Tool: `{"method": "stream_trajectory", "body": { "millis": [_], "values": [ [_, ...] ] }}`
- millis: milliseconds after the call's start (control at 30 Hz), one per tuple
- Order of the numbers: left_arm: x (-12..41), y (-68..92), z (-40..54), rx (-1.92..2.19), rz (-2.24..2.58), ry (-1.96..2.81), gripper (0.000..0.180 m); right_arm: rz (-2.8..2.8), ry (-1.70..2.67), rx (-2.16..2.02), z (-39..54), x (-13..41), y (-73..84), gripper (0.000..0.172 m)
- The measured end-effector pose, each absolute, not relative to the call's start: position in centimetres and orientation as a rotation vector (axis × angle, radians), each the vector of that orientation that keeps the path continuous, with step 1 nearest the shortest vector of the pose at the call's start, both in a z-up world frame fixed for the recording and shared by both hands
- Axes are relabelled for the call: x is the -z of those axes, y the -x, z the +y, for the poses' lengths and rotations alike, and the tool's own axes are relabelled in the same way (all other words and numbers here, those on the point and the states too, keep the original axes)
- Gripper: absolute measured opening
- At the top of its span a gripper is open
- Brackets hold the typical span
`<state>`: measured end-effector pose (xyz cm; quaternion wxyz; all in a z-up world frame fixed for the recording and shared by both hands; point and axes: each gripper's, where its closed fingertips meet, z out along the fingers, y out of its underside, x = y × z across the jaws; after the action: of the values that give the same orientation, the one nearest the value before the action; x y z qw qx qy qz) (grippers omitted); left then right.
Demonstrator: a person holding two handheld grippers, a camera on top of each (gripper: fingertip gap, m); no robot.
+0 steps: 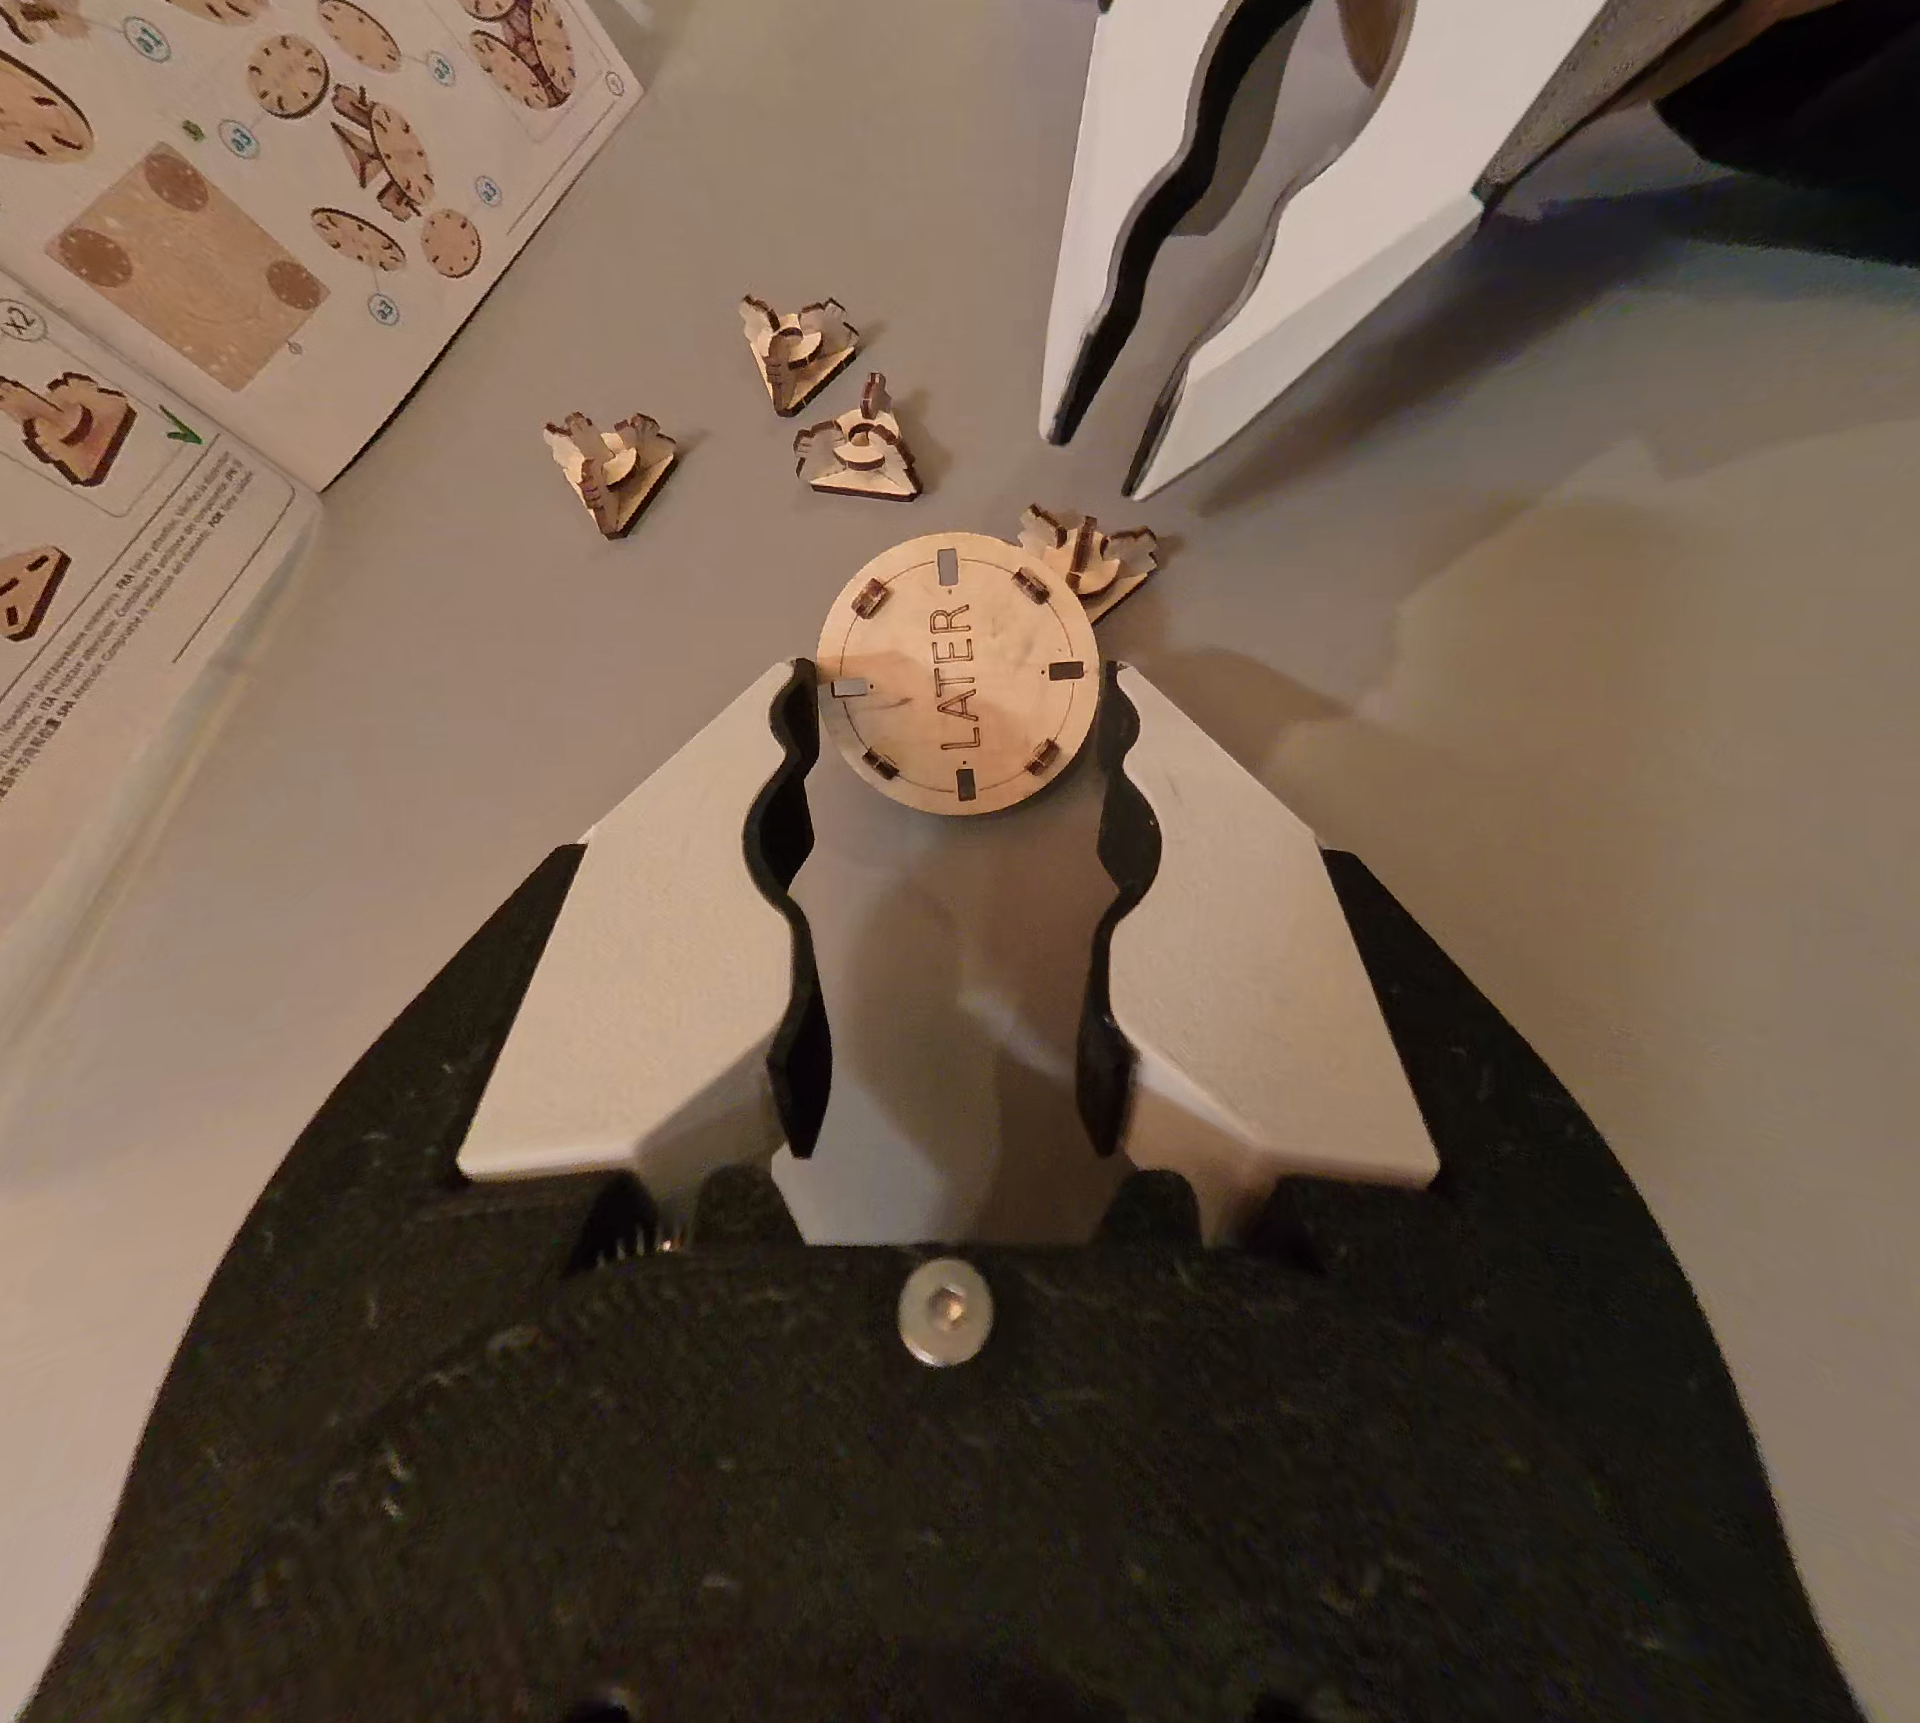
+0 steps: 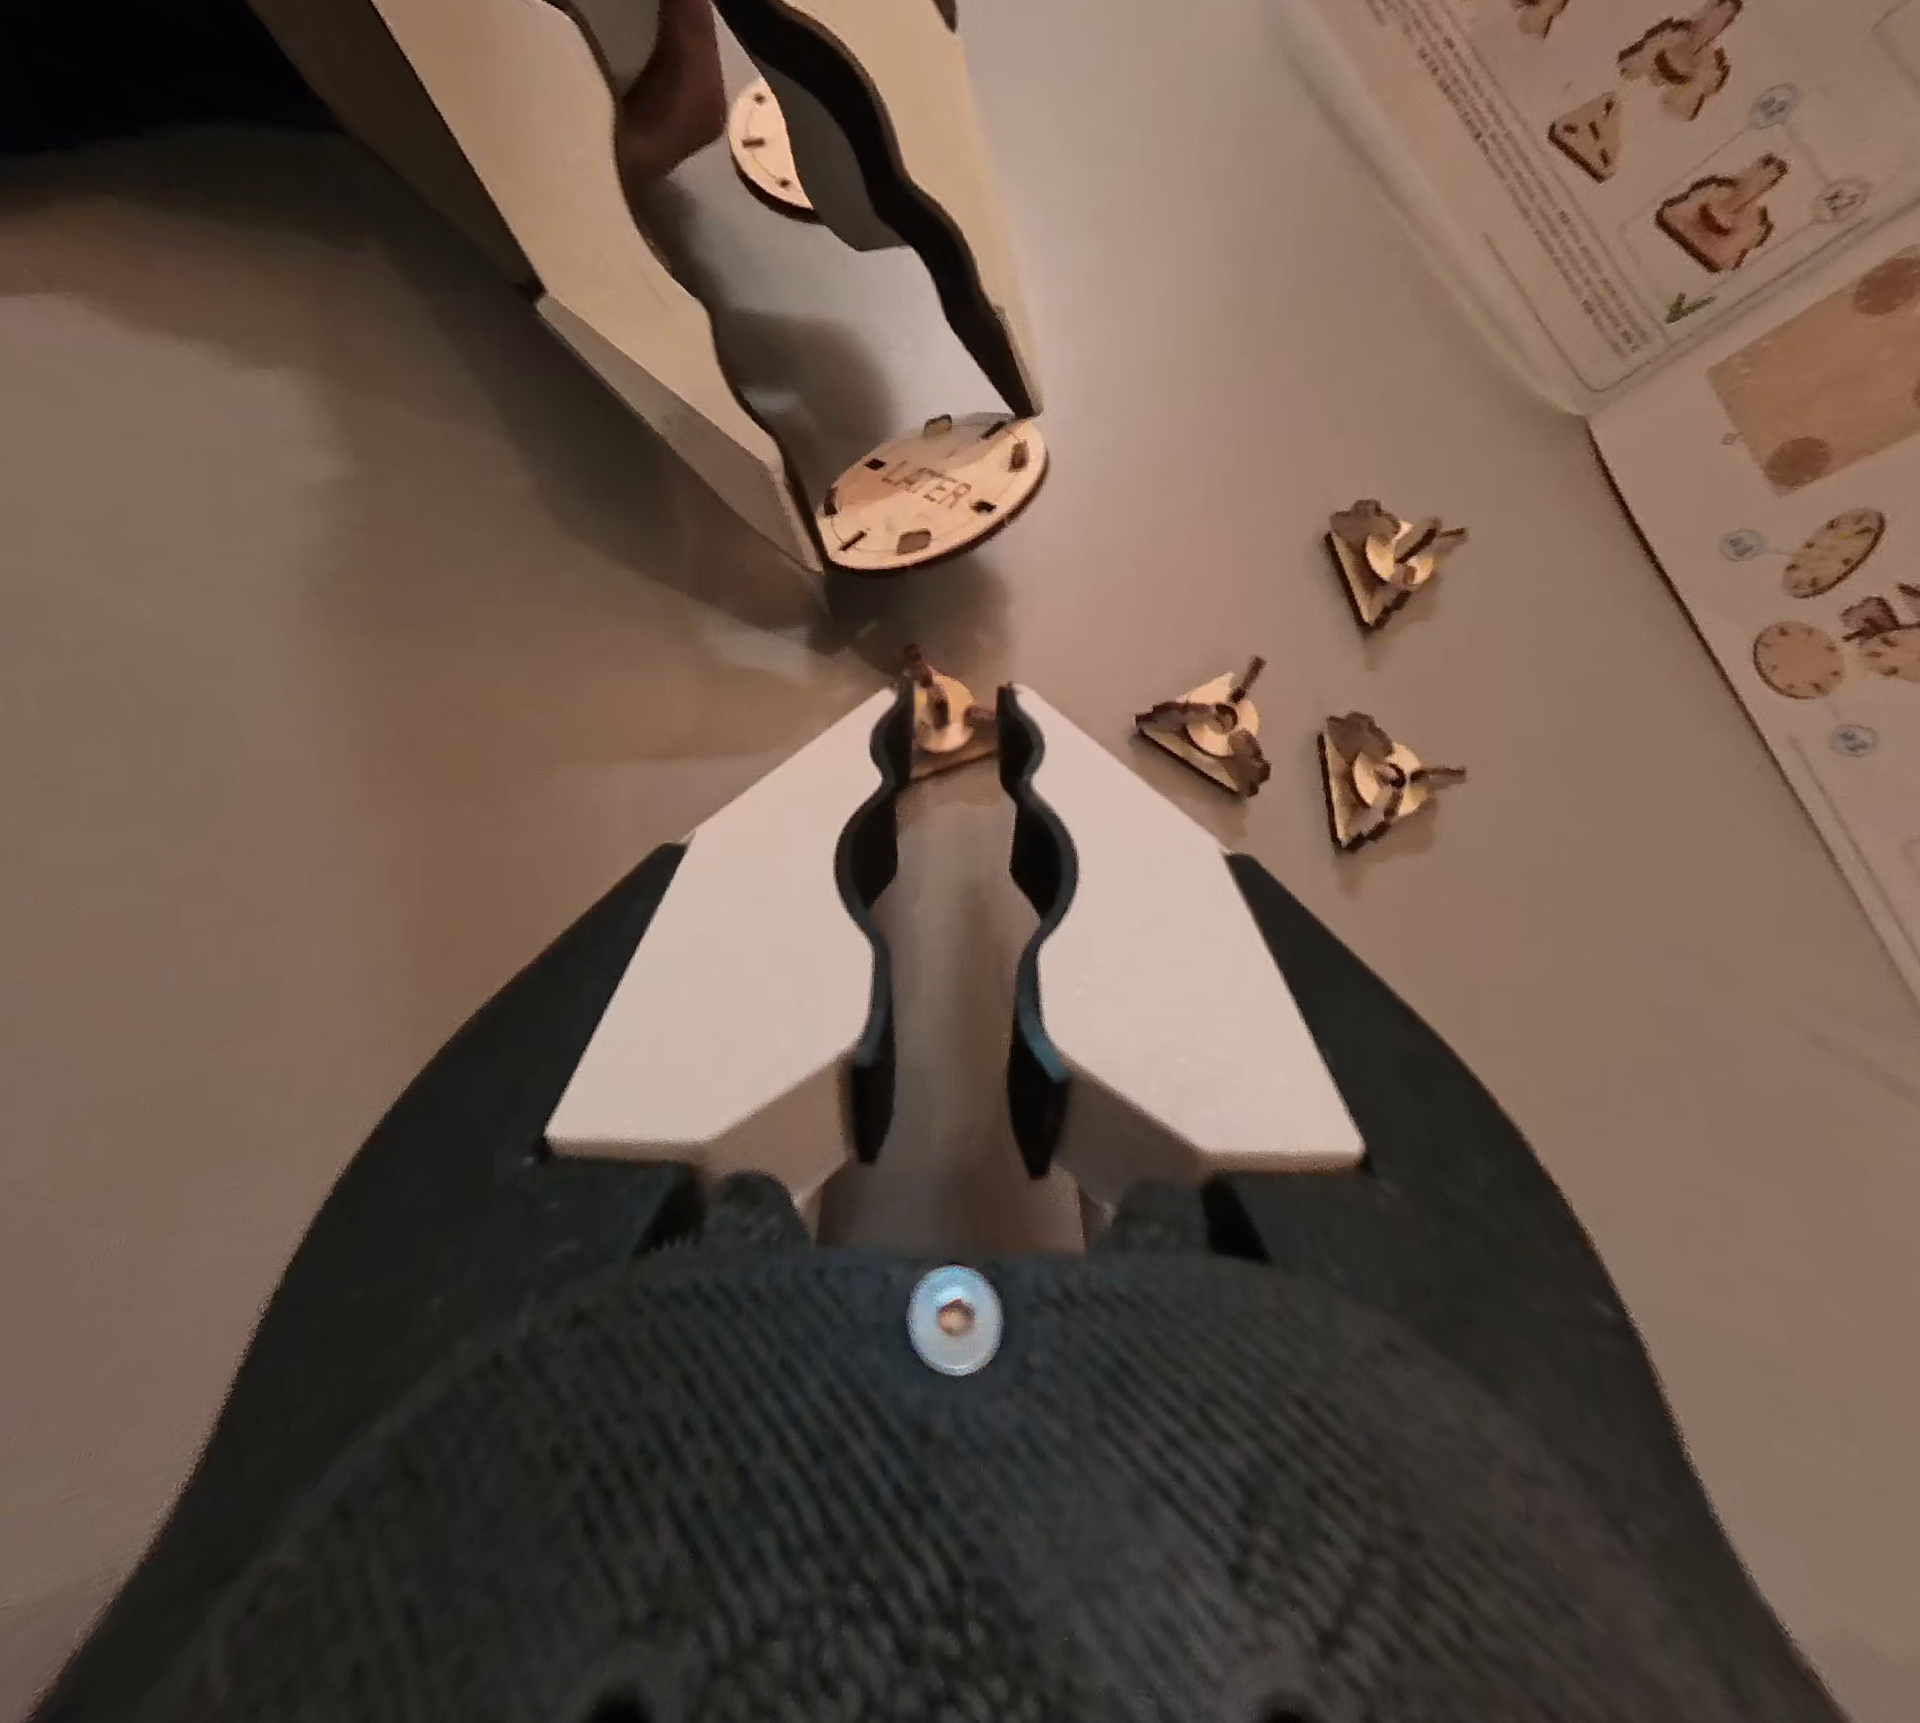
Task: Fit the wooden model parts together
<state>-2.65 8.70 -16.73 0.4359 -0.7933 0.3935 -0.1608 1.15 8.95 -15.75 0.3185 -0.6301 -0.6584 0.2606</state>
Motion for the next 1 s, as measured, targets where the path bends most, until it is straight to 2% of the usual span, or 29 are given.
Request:
{"method": "stream_trajectory", "body": {
  "millis": [300, 633, 767, 1000],
  "values": [
    [16.8, 2.6, 8.6, 0.406, 0.987, 1.974, 0.054, -1.803, 1.591, -0.635, 7.6, 16.7, 0.2, 0.015],
    [16.2, 3.8, 9.2, 0.435, 0.94, 1.961, 0.053, -1.882, 1.609, -0.293, 8.7, 18.2, 0.3, 0.015],
    [16.2, 3.1, 8.6, 0.445, 0.987, 1.944, 0.053, -1.86, 1.609, -0.319, 8.9, 17.7, 0.0, 0.014],
    [16.4, 2.7, 8.3, 0.446, 1.016, 1.938, 0.054, -1.856, 1.665, -0.438, 8.8, 18.0, -0.7, 0.03]
  ]
}}
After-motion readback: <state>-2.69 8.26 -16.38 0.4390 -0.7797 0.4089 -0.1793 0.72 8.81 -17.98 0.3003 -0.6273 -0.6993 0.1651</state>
